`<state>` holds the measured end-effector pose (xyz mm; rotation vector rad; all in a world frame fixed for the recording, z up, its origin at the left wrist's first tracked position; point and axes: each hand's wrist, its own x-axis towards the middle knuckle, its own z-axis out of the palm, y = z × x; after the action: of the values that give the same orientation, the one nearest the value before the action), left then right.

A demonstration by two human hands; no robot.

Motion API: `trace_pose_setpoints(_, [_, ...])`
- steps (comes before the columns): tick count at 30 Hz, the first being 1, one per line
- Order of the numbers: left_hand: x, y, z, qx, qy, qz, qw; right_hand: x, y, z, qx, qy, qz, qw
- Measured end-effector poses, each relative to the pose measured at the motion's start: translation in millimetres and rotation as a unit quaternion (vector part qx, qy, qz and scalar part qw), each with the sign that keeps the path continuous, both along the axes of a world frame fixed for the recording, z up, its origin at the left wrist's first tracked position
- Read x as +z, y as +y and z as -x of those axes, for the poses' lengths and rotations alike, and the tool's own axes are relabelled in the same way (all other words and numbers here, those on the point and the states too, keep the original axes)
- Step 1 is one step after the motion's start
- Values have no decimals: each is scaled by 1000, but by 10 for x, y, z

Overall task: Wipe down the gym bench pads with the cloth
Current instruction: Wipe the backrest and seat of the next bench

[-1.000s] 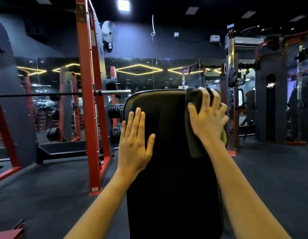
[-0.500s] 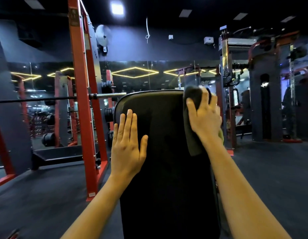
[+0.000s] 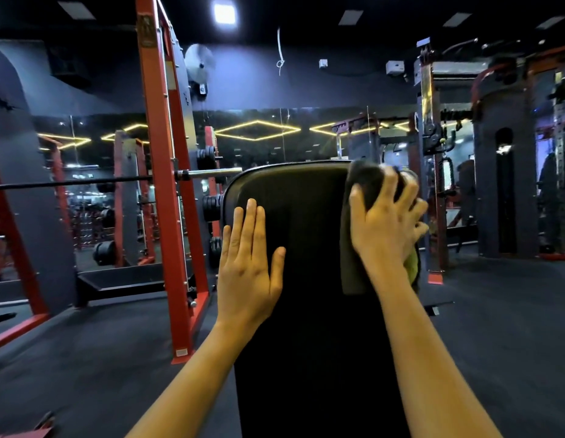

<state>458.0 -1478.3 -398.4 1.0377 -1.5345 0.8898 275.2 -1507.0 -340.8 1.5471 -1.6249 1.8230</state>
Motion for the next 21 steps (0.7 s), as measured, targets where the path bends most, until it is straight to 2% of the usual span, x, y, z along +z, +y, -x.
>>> trace_pose_setpoints(1, [2,-2,3,-4,1,-1,1000,165,-7,-38,-4,-21,-28,999])
trace_pose_setpoints(2, [2,-2,1,-6,1,-3,1000,273,12,-122,-16,0,-36,999])
trace_pose_setpoints(4, [-1,-5,-8,-3,0,0,1000,306,92,-379,-17,111,18,993])
trace_pose_setpoints(7, [-6,-5,-8,-4,1,11,1000,-27,131,-553,6,254,121,960])
trace_pose_setpoints(9, [-4,-8,-7,-14,3,9,1000,-204,101,-367,3,248,124,961])
trace_pose_setpoints(13, [1,-3,-14,-23,5,2,1000,67,39,-148,-13,54,27,998])
trace_pose_setpoints(14, [-3,-3,-15,-35,5,0,999,207,53,-207,-17,36,14,999])
trace_pose_setpoints(15, [1,-2,-35,-50,6,0,999,323,77,-329,-24,52,11,998])
trace_pose_setpoints(17, [-11,3,-58,-84,9,1,996,373,156,-573,-21,140,39,989])
trace_pose_setpoints(19, [-57,14,-111,-117,21,6,993,196,177,-723,-20,228,94,969])
trace_pose_setpoints(21, [-141,36,-208,-143,39,-5,989,-78,173,-710,-23,267,141,953])
